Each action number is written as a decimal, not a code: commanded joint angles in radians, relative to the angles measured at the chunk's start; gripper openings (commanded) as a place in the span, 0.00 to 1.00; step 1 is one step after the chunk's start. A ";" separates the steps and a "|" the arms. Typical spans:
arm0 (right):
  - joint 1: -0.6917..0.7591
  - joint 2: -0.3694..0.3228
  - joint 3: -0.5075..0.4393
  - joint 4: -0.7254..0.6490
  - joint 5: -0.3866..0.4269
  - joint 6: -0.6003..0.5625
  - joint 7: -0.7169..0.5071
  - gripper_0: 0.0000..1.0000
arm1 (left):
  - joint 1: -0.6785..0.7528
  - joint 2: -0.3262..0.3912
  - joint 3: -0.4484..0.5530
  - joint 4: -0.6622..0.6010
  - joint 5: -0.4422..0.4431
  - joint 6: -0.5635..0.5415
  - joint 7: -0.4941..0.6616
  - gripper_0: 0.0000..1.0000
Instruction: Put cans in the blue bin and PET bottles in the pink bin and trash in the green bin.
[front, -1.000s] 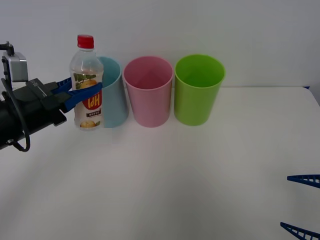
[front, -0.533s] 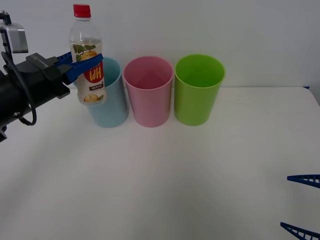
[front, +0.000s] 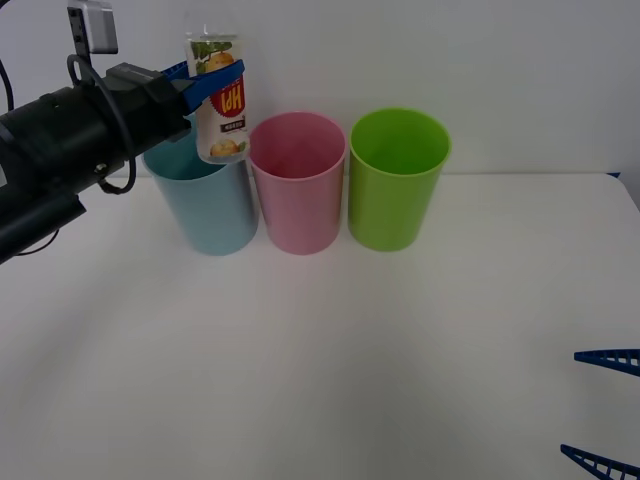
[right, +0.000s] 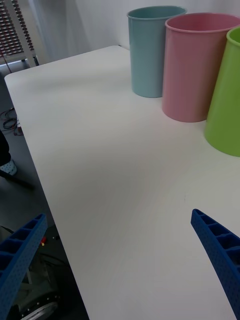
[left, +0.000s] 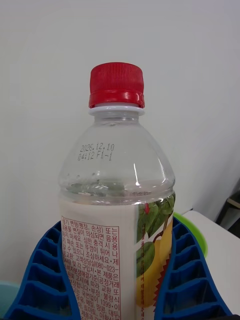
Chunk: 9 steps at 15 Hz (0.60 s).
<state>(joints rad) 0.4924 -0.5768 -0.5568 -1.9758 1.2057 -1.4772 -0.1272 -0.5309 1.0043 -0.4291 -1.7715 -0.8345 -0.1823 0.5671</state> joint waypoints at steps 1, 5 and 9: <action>0.000 0.000 0.000 0.000 0.000 0.000 0.000 1.00 | -0.067 -0.098 -0.007 0.093 -0.069 0.000 -0.010 0.00; 0.000 0.000 0.000 0.000 0.000 0.000 0.000 1.00 | -0.136 -0.220 -0.007 0.210 -0.153 -0.002 -0.012 0.00; 0.000 0.000 0.000 0.000 0.000 0.000 0.000 1.00 | -0.181 -0.299 -0.007 0.299 -0.221 -0.029 0.001 0.00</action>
<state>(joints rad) 0.4924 -0.5768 -0.5568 -1.9758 1.2057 -1.4772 -0.1272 -0.7048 0.7184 -0.4357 -1.4875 -1.0471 -0.2047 0.5651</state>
